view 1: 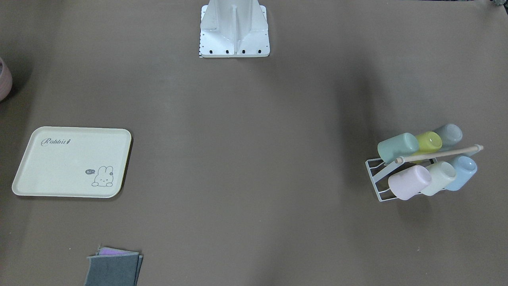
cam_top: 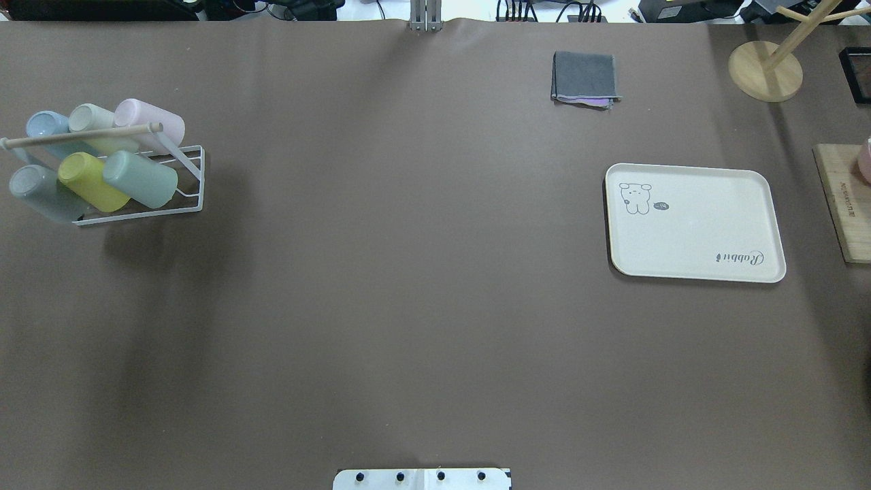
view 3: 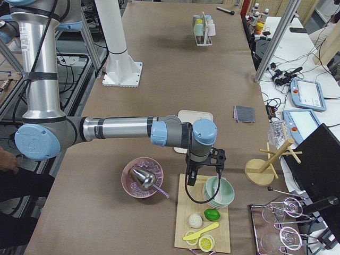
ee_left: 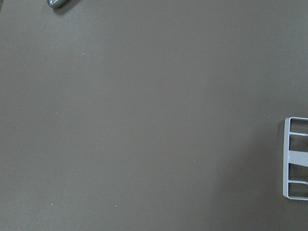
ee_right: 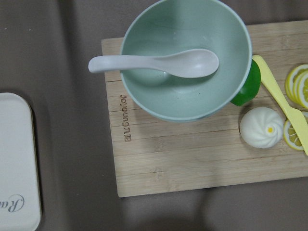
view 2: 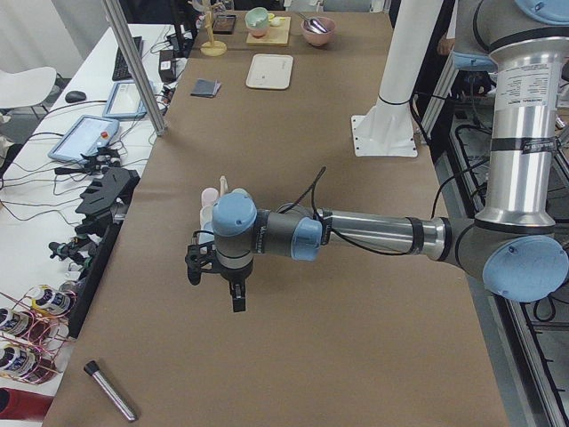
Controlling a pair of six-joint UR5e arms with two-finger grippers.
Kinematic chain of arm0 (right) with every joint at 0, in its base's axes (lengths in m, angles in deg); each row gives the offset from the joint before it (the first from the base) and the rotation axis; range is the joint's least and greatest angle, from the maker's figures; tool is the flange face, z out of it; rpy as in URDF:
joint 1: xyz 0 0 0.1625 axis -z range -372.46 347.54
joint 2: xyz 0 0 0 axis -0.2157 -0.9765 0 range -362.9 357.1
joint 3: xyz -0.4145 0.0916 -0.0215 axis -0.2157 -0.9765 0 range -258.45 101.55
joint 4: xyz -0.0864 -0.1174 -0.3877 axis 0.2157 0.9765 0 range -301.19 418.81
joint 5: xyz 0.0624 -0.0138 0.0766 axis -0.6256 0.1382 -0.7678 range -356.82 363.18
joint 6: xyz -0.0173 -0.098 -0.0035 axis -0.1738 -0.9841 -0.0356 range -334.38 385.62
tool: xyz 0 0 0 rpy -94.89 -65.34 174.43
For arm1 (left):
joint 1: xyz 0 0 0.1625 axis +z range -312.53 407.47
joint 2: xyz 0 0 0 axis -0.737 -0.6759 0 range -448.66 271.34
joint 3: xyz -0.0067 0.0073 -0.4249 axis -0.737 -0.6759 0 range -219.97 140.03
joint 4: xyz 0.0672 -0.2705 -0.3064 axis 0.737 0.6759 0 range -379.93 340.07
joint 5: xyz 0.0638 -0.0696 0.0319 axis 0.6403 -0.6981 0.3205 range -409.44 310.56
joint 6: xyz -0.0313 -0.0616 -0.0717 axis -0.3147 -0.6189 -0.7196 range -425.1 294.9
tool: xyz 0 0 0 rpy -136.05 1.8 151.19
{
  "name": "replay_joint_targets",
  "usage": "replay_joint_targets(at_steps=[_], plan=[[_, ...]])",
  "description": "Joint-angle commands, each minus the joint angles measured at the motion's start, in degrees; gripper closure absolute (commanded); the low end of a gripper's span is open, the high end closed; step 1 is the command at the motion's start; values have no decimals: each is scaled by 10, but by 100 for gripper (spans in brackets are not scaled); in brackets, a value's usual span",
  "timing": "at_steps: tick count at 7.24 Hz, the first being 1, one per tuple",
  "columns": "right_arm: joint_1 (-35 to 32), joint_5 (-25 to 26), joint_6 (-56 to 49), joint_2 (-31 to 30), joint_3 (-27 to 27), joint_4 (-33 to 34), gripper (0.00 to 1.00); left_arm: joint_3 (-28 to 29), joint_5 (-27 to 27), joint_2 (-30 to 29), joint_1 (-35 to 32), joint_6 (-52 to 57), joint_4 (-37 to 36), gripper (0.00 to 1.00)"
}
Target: Pick up and place green cup on tray
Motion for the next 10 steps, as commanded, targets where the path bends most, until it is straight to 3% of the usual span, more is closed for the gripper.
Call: replay_joint_targets(at_steps=[1, 2, 6, 8, 9, 10], plan=[[3, -4, 2, 1, -1, 1, 0, 0, 0, 1, 0, 1, 0, 2], [6, -4, 2, 1, -2, -2, 0, 0, 1, 1, 0, 1, 0, 2], [146, -1, 113, 68, -6, -5, 0, -27, 2, -2, 3, 0, -18, 2], [171, -7, 142, 98, -48, -30, 1, -150, 3, -1, 11, 5, -116, 2], [185, -10, 173, 106, -66, -50, 1, -189, 1, 7, 27, 7, -123, 2], [201, -9, 193, 107, -91, -103, 1, -224, 1, 18, 84, 7, -123, 2]])
